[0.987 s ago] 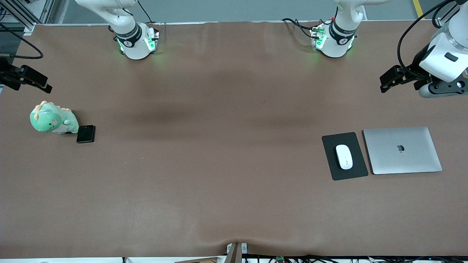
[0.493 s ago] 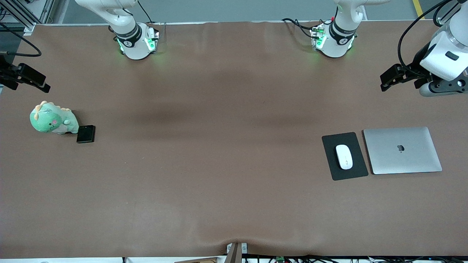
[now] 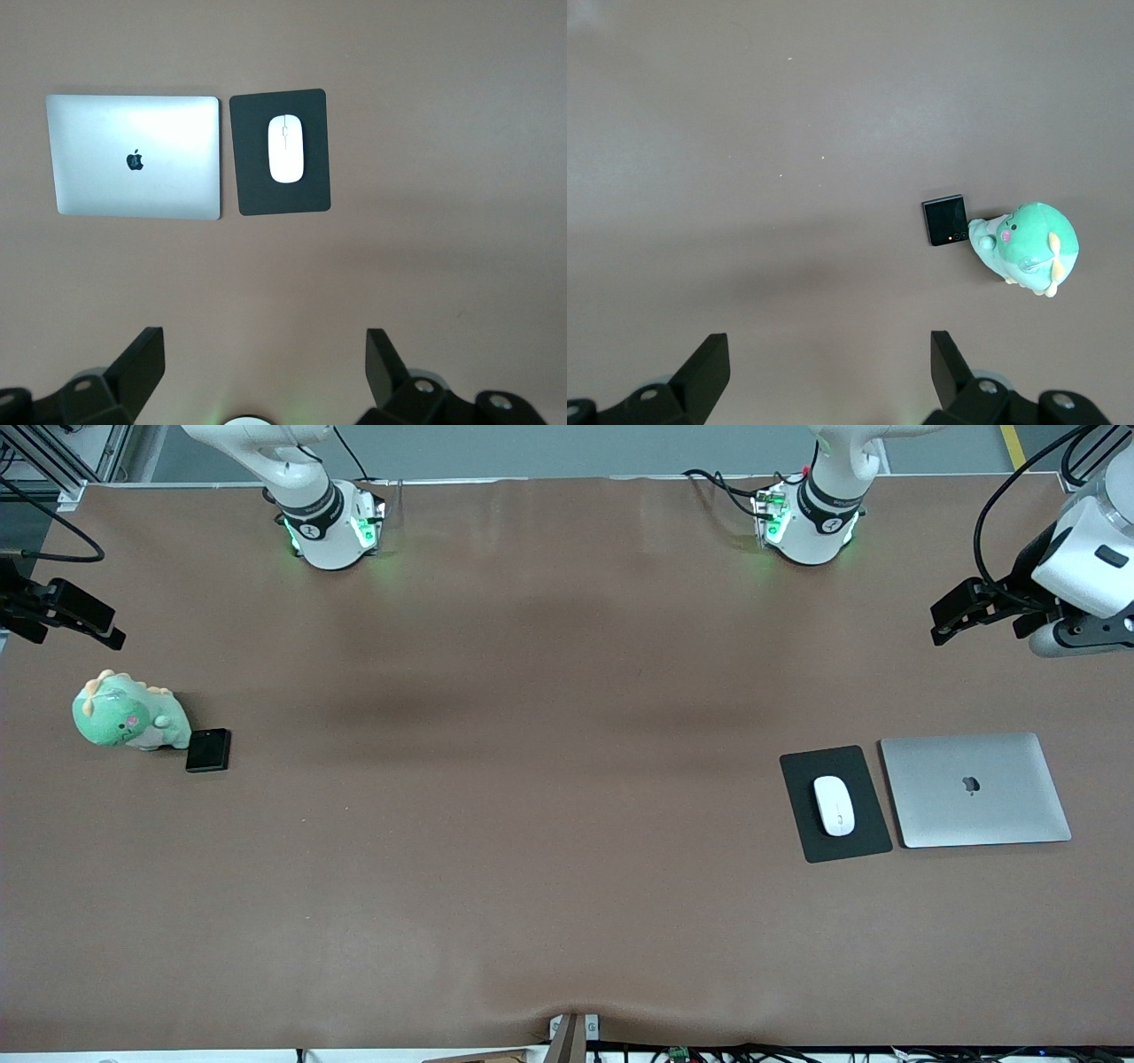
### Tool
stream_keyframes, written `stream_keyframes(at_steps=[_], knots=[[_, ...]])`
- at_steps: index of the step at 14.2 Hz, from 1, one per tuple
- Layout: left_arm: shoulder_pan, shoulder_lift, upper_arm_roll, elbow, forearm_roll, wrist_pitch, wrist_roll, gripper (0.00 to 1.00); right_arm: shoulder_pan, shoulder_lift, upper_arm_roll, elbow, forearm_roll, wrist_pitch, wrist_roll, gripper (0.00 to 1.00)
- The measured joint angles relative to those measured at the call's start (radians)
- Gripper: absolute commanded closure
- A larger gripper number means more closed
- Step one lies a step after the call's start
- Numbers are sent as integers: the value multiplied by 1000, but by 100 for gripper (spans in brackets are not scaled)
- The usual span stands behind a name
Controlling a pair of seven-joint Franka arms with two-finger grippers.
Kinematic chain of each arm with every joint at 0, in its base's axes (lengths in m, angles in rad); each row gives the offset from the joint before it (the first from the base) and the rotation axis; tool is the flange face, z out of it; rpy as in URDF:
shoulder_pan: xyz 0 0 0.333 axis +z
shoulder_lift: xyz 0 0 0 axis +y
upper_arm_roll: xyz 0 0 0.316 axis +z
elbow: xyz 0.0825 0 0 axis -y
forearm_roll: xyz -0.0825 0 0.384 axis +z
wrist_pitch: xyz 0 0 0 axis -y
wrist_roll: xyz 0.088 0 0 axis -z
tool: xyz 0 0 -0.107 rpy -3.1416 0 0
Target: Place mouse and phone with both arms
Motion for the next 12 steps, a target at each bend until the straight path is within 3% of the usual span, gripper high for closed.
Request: stream_keyframes(at_steps=[12], knots=[[18, 0, 0, 15, 0, -18, 41, 0, 1, 3, 0, 0, 0, -6, 0, 0]])
